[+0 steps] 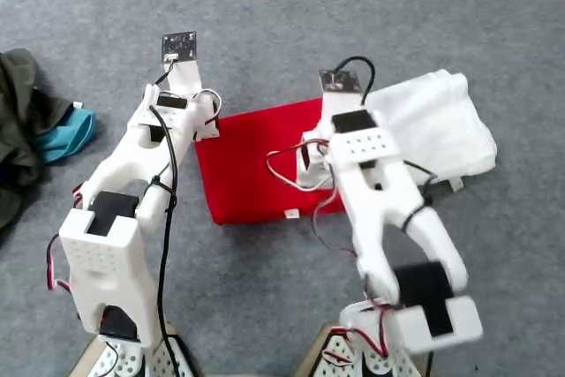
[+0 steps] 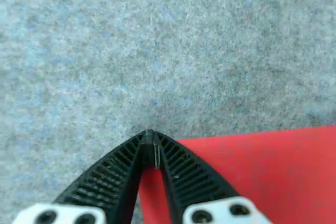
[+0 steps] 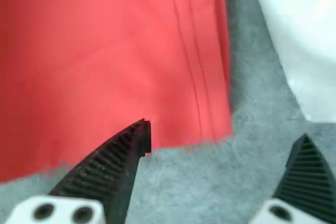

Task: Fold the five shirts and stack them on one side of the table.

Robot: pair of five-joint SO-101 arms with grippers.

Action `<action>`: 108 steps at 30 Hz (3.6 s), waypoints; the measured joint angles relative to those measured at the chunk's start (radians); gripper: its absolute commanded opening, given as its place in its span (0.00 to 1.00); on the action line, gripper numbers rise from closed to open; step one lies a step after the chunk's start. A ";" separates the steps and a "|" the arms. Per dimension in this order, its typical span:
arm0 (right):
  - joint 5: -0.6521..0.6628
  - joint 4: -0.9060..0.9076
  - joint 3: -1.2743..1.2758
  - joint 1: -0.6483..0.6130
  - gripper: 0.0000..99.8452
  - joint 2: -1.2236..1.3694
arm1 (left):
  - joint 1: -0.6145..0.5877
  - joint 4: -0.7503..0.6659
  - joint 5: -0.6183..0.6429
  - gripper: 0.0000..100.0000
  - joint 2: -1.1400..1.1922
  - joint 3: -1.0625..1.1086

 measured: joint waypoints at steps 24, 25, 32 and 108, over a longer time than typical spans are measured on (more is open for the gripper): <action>-0.011 -0.133 -0.018 0.000 0.34 0.219 | 0.000 0.000 0.000 0.03 0.000 0.000; -0.011 -0.133 -0.018 0.000 0.30 0.219 | 0.000 0.000 0.000 0.03 0.000 0.000; -0.011 -0.133 -0.018 0.000 0.13 0.221 | 0.000 0.000 0.000 0.03 0.000 0.000; -0.002 -0.143 -0.037 0.041 0.01 0.281 | -0.011 0.934 0.166 0.15 0.586 -1.013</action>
